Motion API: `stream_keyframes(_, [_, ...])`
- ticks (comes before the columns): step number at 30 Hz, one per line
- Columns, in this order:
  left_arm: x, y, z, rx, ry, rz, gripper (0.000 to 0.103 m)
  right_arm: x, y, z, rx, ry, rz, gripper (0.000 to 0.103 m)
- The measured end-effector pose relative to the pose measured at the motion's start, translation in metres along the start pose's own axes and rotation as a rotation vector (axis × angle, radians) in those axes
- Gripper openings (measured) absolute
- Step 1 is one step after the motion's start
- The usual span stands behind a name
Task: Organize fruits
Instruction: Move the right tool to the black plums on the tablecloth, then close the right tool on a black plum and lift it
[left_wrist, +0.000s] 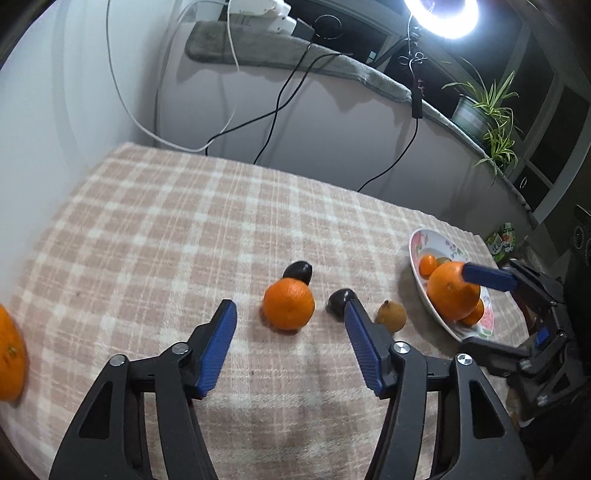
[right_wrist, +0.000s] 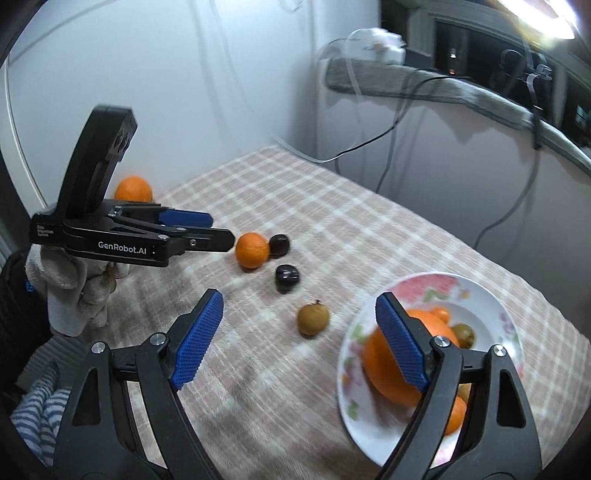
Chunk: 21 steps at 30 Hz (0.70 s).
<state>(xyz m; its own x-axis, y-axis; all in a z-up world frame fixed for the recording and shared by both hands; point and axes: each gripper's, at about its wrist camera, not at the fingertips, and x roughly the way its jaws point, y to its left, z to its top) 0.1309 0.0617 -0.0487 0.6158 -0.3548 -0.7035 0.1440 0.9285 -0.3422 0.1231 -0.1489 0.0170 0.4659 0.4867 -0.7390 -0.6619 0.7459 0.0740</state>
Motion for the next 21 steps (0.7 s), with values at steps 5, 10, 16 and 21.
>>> stream_keyframes(5, [0.007,0.003,-0.003,-0.017,0.018,-0.028,0.050,0.027,0.018,0.008,-0.059,0.070,0.010,0.072])
stream_keyframes(10, [0.014,0.005,-0.003,-0.027,0.030,-0.042,0.048,0.057,0.023,0.013,-0.082,0.148,0.006,0.053])
stream_keyframes(16, [0.021,0.004,-0.002,-0.028,0.042,-0.052,0.048,0.077,0.021,0.014,-0.092,0.189,-0.008,0.044])
stream_keyframes(21, [0.025,0.004,-0.002,-0.026,0.049,-0.053,0.048,0.088,0.024,0.017,-0.121,0.209,-0.030,0.039])
